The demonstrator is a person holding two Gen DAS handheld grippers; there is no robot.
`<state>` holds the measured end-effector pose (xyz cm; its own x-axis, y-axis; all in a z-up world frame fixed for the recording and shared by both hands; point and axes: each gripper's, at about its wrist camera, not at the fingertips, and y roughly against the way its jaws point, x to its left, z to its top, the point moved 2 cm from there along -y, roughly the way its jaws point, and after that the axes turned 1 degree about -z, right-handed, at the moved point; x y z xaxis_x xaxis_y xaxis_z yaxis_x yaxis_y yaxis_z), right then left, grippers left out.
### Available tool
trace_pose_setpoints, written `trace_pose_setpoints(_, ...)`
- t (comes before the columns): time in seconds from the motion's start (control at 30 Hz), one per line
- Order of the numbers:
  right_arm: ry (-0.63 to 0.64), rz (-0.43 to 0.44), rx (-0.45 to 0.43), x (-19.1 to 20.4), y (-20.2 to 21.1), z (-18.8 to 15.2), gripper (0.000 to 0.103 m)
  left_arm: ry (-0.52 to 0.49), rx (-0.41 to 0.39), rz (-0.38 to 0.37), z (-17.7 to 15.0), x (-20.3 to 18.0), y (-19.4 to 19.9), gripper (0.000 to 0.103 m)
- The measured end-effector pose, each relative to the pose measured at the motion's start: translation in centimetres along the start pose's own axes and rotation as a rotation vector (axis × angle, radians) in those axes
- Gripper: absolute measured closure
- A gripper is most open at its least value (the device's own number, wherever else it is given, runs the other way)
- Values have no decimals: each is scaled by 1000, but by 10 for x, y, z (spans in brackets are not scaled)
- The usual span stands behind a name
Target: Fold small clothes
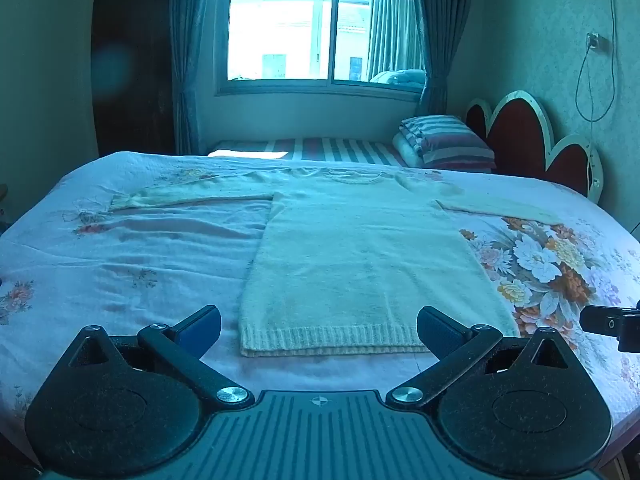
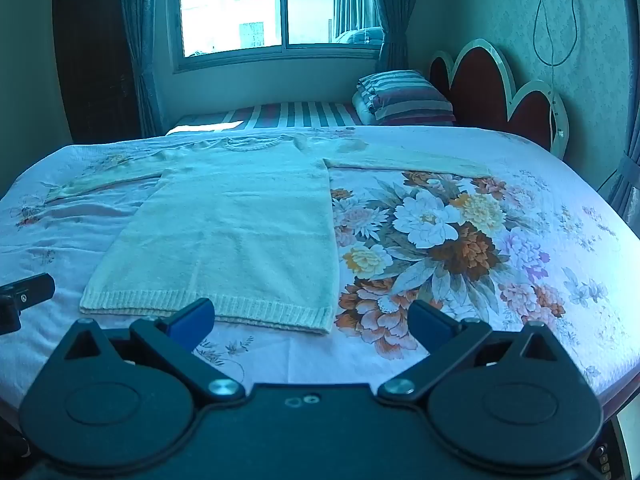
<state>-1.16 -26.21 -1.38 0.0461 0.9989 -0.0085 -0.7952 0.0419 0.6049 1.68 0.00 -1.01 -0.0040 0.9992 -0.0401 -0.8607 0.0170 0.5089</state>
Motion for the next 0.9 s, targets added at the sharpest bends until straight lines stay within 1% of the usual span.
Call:
trace_pose_setpoints(0.17, 3, 0, -3, 0, 0, 1, 0, -13, -3, 11, 2, -3, 3, 0)
trace_pose_setpoints(0.23, 4, 2, -3, 1, 0, 1, 0, -18, 10, 15, 5, -5, 0, 0)
trace_pose_setpoints(0.27, -1, 5, -2, 0, -1, 1, 0, -14, -6, 13, 3, -4, 4, 0)
trace_pose_setpoints(0.33, -3, 10, 0, 0, -1, 0, 0, -16, -3, 16, 2, -7, 5, 0)
trace_pose_setpoints(0.37, -2, 10, 0, 0, -3, 2, 0, -3, 10, 10, 2, 1, 0, 0)
trace_pose_setpoints(0.47, 1, 12, -1, -1, -2, 2, 0, -3, 10, 8, 2, 3, 1, 0)
trace_pose_setpoints(0.9, 8, 5, -4, 3, 0, 3, 0, -9, 10, 9, 5, 4, 1, 0)
